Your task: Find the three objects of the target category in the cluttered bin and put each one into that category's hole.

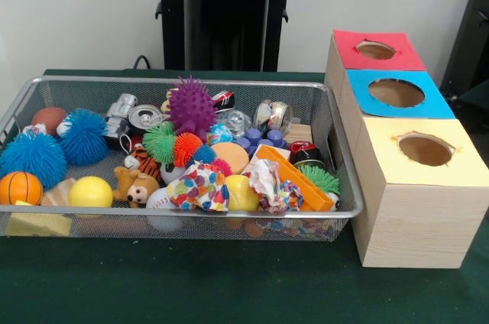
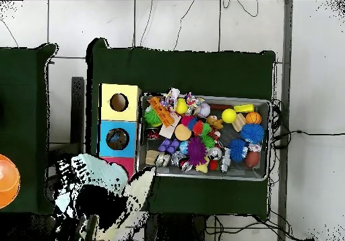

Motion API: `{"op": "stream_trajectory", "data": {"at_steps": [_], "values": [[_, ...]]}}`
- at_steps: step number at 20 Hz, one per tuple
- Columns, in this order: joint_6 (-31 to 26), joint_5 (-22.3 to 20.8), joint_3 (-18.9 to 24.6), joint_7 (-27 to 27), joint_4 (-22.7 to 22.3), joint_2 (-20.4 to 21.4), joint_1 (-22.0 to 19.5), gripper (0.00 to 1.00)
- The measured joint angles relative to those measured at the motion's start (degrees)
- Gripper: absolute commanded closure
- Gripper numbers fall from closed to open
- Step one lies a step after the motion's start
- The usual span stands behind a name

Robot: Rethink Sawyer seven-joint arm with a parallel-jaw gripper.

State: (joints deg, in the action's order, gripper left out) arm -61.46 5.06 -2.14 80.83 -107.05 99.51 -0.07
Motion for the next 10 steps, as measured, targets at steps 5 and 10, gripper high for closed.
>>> {"op": "stream_trajectory", "data": {"at_steps": [5,10], "values": [[2.2,0.8,0.0,0.0,-1.1,-0.9,-1.0,1.00],[5.3,2.1,-0.1,0.0,-2.8,-1.9,-2.0,1.00]]}}
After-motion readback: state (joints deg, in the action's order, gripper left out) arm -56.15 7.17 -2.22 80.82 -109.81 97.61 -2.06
